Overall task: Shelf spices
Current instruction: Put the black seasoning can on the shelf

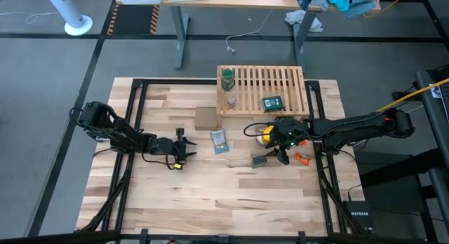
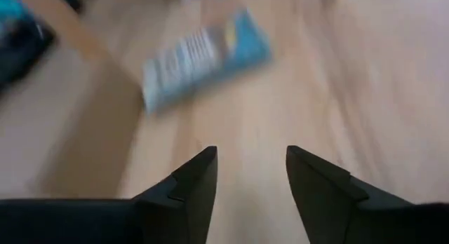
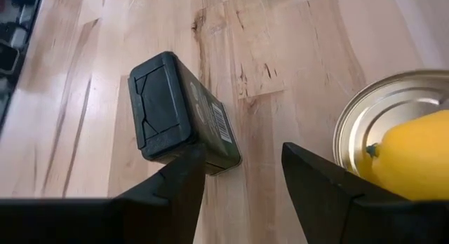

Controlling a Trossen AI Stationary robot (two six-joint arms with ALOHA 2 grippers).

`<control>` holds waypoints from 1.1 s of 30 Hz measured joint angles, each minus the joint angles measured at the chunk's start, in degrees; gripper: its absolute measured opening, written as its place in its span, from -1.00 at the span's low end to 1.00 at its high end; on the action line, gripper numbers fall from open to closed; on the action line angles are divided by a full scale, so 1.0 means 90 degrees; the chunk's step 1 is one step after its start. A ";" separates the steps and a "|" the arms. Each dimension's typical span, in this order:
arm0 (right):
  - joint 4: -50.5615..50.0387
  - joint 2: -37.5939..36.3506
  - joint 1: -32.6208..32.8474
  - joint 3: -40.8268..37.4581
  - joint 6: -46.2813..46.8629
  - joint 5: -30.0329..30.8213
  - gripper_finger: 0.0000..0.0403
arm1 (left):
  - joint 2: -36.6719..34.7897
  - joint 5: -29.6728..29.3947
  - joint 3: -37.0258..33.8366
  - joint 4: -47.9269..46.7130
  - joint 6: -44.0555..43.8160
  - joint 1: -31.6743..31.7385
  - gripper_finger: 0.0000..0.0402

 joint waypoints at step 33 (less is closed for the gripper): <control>0.2179 0.0000 0.0005 -0.1328 -0.0938 0.0557 -0.04 | -0.0011 0.5660 -0.0157 0.3849 -0.1627 0.2180 -0.18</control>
